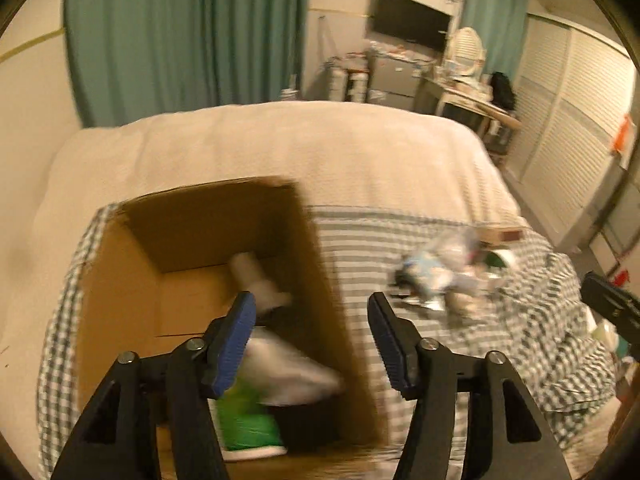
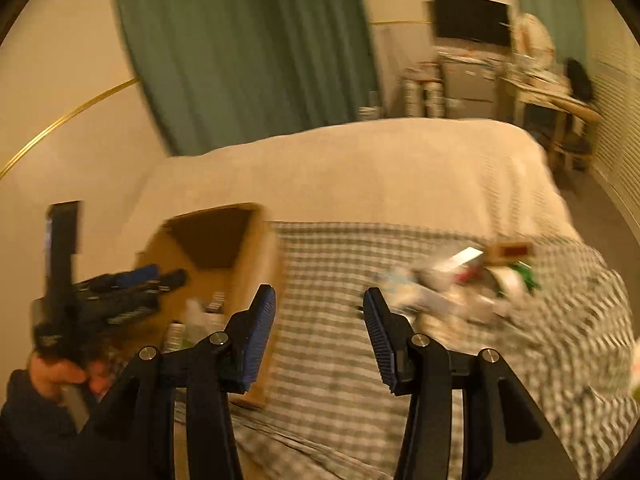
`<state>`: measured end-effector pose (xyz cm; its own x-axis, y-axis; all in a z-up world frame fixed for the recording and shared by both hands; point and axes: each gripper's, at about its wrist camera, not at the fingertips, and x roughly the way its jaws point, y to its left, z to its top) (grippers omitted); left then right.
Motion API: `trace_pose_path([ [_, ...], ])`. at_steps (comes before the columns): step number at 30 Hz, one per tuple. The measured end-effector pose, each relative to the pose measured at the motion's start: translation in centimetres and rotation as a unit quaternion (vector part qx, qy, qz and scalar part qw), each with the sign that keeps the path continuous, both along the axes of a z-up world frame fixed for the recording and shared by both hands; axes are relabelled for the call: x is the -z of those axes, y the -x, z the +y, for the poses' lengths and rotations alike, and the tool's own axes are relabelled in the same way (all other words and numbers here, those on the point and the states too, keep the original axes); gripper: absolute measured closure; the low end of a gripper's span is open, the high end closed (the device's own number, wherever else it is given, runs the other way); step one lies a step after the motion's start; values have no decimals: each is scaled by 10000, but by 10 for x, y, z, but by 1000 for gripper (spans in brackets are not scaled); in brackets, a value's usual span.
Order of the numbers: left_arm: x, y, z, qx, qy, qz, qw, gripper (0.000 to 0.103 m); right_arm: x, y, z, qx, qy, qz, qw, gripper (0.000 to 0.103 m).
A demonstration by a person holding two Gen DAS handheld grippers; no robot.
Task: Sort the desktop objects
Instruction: 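Open both tools to drop the packet and comb into the box, then move both open tools back to the cluttered pile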
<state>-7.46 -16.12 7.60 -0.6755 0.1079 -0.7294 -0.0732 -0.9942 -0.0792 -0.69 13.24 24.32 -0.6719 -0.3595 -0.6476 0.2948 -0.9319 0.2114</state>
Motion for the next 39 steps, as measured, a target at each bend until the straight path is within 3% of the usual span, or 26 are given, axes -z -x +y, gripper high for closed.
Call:
trace_pose_path([
  [7,12,-2,93,453,-8,-36,9990,35,15,-26,102,767,-342,-25,9965,57],
  [15,71,19,162,562,141,-375,9976,35,59,-30,179,1220,-559,-81,9909,55],
  [20,120,31,168,312,210,-375,9986,35,99,-18,204,1439,-463,-284,9881,55],
  [24,154,37,159,135,188,-504,9985,35,109,-4,208,1325,-361,-373,9898,54],
  [26,165,43,156,92,192,-687,9974,35,111,-1,205,1253,-373,-316,9909,46],
  [29,167,47,157,114,130,-699,9974,35,119,0,200,1204,-460,-328,9911,46],
  [33,164,45,161,264,149,-576,9979,35,130,5,202,1253,-158,-591,9902,46],
  [39,160,41,153,172,35,-571,9982,35,127,1,203,1431,-202,-493,9883,46],
])
